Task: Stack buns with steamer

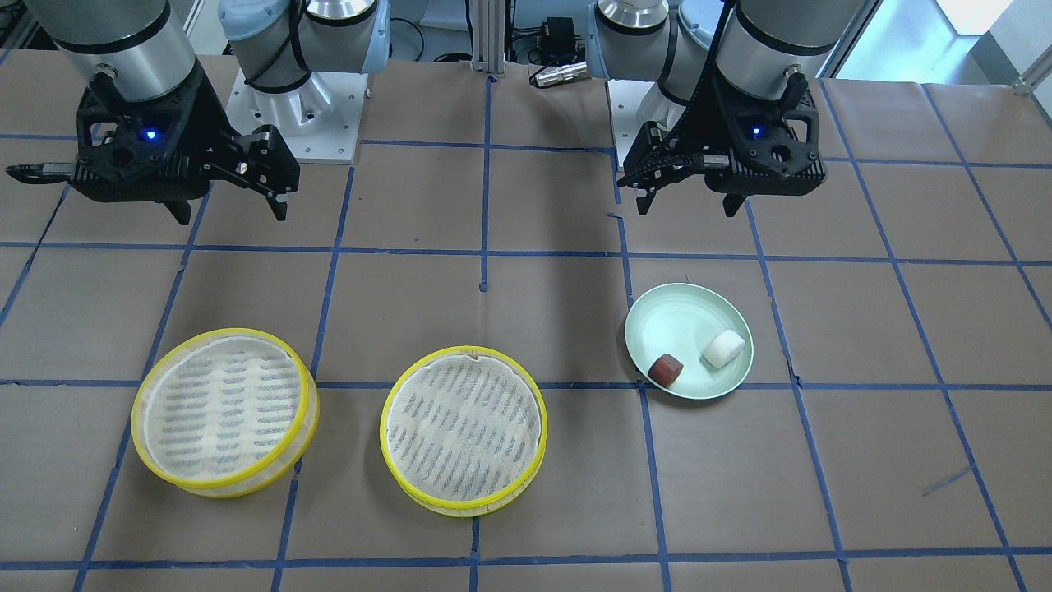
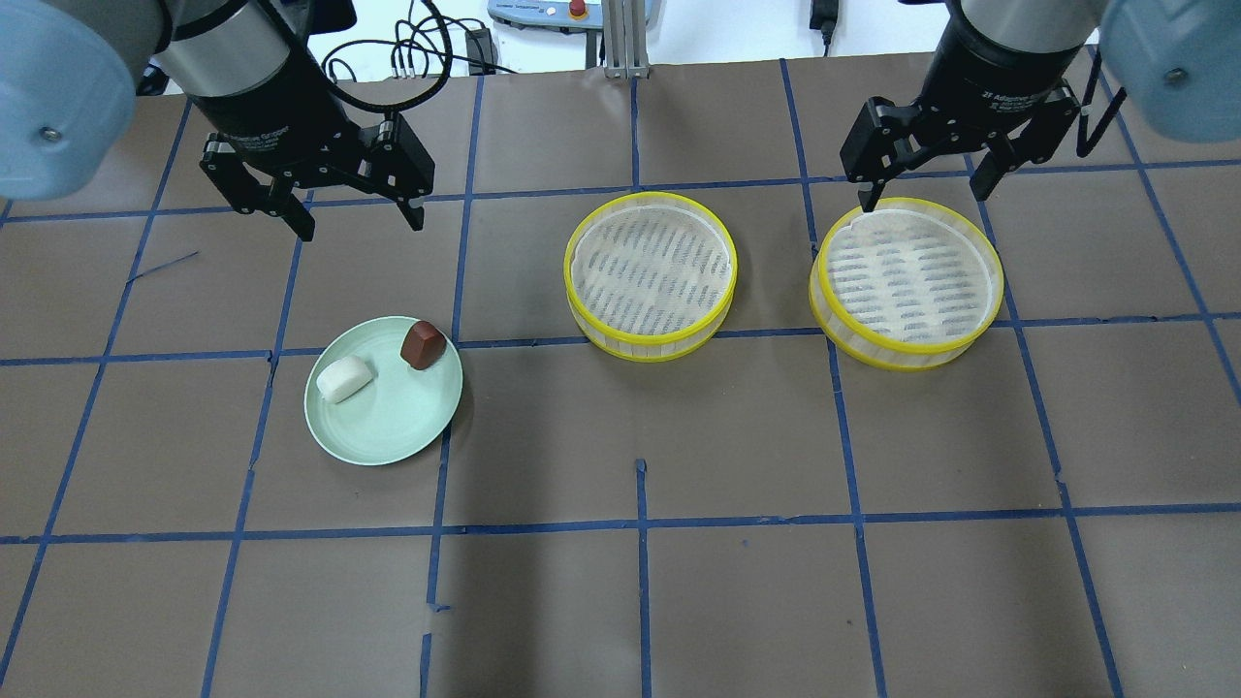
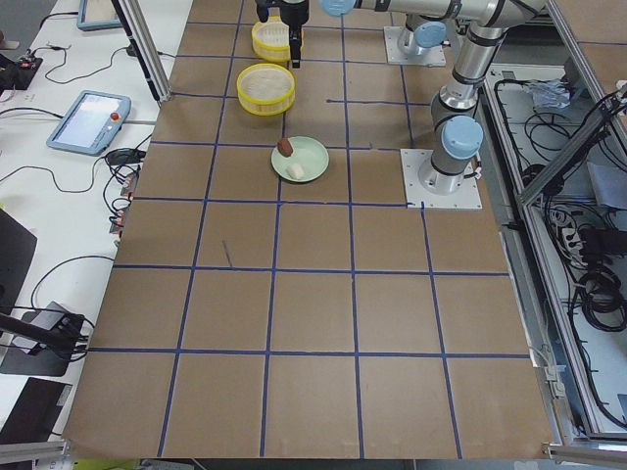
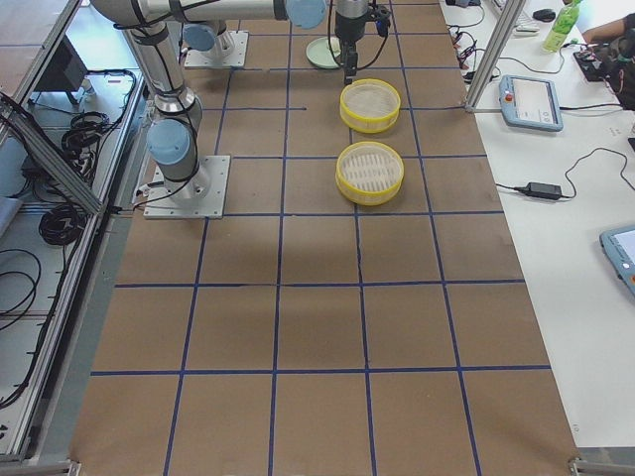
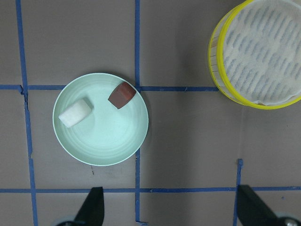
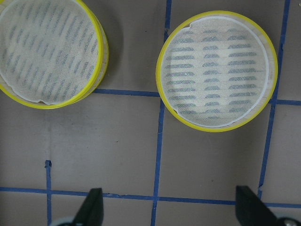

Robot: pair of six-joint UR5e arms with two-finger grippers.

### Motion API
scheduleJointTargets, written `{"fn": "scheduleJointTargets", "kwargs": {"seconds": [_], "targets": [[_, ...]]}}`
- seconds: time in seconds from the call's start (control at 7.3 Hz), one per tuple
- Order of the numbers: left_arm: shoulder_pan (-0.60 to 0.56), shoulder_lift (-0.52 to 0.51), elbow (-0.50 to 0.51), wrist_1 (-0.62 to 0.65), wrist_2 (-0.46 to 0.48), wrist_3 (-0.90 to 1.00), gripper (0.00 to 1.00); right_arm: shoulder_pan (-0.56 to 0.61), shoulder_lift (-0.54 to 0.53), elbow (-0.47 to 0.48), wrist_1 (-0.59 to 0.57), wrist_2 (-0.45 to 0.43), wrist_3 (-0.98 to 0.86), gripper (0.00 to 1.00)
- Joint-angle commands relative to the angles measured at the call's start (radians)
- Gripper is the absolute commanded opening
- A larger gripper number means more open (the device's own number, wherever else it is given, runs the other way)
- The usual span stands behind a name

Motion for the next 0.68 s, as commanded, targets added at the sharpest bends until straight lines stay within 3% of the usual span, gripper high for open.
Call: {"fn": "scheduleJointTargets", "kwargs": {"seconds": [0.0, 0.27, 0.55], "targets": [[0.003, 0.0, -0.005, 0.003, -0.005, 0.002, 1.0, -0.001, 0.0, 0.002, 0.001, 0.001, 0.0, 0.99], [0.005, -0.001, -0.025, 0.011, -0.005, 0.003, 1.0, -0.001, 0.0, 0.002, 0.001, 0.001, 0.0, 0.99], [0.052, -0.053, -0.12, 0.081, 0.004, 0.067, 1.0, -0.002, 0.002, 0.004, 0.001, 0.001, -0.003, 0.99]]}}
